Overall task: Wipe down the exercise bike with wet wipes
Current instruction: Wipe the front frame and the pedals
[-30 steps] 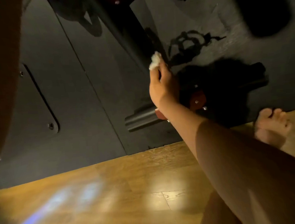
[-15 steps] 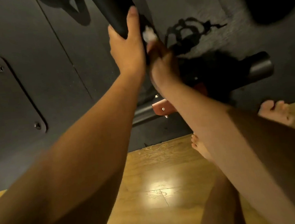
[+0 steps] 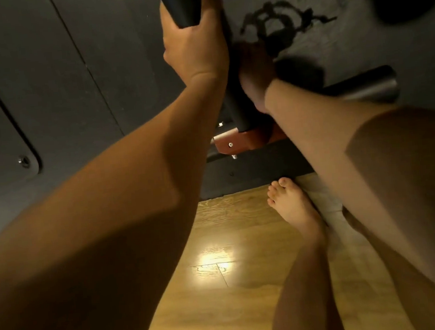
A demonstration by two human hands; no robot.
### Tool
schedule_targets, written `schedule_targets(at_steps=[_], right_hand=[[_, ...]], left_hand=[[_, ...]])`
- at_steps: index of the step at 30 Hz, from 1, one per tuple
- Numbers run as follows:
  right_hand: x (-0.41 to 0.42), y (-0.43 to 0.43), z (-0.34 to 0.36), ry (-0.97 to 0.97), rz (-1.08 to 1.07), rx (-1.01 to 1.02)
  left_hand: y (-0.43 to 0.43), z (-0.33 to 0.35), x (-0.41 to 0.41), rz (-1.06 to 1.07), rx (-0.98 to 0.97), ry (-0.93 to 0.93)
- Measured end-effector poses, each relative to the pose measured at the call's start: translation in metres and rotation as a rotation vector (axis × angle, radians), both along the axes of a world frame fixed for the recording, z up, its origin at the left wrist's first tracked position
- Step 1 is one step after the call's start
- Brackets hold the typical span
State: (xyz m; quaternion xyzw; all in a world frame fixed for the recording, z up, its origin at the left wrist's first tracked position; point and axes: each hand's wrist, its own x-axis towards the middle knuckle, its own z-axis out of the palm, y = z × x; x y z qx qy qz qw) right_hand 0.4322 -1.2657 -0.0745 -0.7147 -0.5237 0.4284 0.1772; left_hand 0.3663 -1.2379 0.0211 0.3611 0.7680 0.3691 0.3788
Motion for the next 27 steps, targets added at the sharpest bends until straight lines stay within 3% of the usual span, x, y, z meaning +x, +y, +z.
schedule_targets(at_steps=[2,4,8,10,11,14,15,16,17,18,20,21,22,25,27], right_hand=[[0.006,-0.047,0.007,-0.059,-0.038,-0.176],[0.026,-0.111,0.017,-0.054,0.119,-0.199],[0.113,-0.123,-0.002,-0.164,0.314,0.028],[0.16,-0.109,-0.011,-0.308,0.425,0.111],[0.18,-0.106,-0.016,-0.405,0.459,0.11],[0.175,-0.097,-0.015,-0.485,0.37,0.007],[0.154,-0.101,-0.014,-0.352,0.273,-0.059],[0.132,-0.106,-0.01,-0.202,0.244,-0.141],[0.11,-0.114,-0.007,-0.191,0.353,-0.137],[0.098,-0.119,0.001,-0.239,0.461,-0.122],[0.105,-0.122,0.0,-0.313,0.506,0.017],[0.121,-0.116,0.0,-0.323,0.536,0.059],[0.141,-0.107,-0.006,-0.37,0.56,0.06],[0.2,-0.081,-0.008,-0.651,0.547,-0.164],[0.205,-0.064,-0.008,-0.614,0.463,-0.323]], left_hand=[[0.003,-0.005,-0.003,-0.008,0.022,0.0],[-0.008,-0.006,-0.001,0.002,0.056,0.062],[0.013,-0.02,-0.021,-0.059,0.187,0.067],[0.007,-0.043,-0.018,0.083,0.104,-0.019],[-0.012,-0.067,-0.023,0.142,0.083,0.049],[-0.215,-0.179,0.012,-0.04,-0.359,0.344],[-0.297,-0.199,0.044,-0.063,-0.513,0.392],[-0.33,-0.248,0.044,-0.138,-0.513,0.401],[-0.302,-0.259,0.029,-0.153,-0.476,0.395],[-0.22,-0.227,0.001,-0.14,-0.379,0.353],[-0.082,-0.139,-0.036,-0.092,-0.169,0.421],[-0.025,-0.085,-0.03,0.011,-0.062,0.33],[-0.003,-0.046,-0.009,-0.049,-0.023,0.046],[0.001,0.004,0.006,-0.02,0.073,0.019],[-0.006,-0.006,0.004,0.011,0.078,-0.034]])
